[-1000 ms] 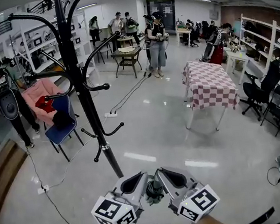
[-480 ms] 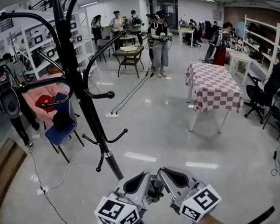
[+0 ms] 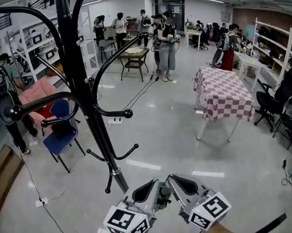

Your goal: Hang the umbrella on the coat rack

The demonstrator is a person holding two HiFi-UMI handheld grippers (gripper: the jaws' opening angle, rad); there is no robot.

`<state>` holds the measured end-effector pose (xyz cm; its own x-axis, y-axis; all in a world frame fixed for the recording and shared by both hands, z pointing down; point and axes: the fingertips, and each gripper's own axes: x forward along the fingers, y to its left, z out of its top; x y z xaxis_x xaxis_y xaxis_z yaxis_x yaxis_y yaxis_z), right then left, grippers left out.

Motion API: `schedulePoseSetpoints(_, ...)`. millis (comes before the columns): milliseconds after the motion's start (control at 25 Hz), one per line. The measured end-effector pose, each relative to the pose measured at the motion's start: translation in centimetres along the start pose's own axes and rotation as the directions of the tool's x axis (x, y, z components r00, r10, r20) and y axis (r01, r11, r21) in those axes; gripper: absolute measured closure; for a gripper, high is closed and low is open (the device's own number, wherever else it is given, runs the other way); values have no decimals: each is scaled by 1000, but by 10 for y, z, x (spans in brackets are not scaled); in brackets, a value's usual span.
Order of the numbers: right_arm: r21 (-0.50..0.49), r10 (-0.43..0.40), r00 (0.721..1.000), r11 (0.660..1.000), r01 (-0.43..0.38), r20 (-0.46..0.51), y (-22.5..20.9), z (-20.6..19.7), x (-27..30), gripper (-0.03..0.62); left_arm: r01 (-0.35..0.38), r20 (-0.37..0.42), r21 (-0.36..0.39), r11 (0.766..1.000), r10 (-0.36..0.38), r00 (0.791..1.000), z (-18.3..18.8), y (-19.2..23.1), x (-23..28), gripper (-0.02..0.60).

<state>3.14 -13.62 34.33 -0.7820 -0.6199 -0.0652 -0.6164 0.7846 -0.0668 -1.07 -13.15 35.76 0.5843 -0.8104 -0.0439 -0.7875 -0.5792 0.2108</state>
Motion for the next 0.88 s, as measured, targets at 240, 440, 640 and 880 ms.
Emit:
schedulePoseSetpoints(240,-12,-2,1000,1000,2,-9,-13,-3,29,586,6,6,-3,1000,-6,1000,5,26,16,571)
schedulePoseSetpoints(440,-6,-4,1000,1000,4,-14,-23,-8,47,586,5,2,-5,1000,-5,1000,3,42,26,571)
schedulePoseSetpoints(640,2,47,999,999,-47,-21,-39,-13,68,586,-42,7,-9,999,42,999,2,63,42,571)
schedulePoseSetpoints(880,20,184,982,983,-184,-42,-70,-21,94,586,-162,29,-16,987,163,986,-2,84,72,571)
